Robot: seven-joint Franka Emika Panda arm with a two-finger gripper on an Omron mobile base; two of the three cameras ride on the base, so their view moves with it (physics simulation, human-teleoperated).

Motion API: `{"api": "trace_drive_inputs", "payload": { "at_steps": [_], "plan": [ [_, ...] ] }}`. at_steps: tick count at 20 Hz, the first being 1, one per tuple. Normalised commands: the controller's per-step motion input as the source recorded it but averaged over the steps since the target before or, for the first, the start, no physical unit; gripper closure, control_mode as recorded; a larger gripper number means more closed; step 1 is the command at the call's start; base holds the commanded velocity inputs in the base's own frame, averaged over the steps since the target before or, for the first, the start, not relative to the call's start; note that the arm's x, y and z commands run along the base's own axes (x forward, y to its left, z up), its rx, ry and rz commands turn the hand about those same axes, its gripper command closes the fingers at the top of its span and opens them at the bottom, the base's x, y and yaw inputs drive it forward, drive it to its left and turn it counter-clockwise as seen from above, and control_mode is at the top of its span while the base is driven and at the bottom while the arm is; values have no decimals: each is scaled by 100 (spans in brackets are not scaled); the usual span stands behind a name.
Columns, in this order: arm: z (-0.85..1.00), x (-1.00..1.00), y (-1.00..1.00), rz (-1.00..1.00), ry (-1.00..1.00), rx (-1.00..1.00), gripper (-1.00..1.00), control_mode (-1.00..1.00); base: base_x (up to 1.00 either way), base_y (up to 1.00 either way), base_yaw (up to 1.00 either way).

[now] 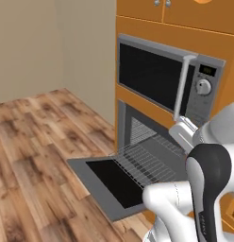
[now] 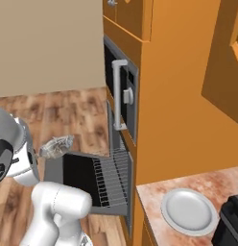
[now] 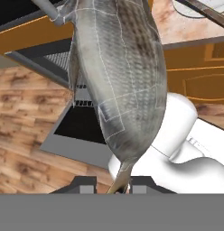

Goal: Place the fish on the bottom rack of the oven, and slide the tray back inside. Close the oven door.

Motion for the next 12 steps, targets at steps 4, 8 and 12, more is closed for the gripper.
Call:
{"api": "trace_drive_inputs", "payload": {
  "at_steps": [4,8,12],
  "plan": [
    [0,0,0,0,0,0,100,100,41,0,15],
    [0,0,0,0,0,0,100,100,28,0,14],
    [-23,24,2,7,0,0,100,-100,0,0,0]
  ]
}}
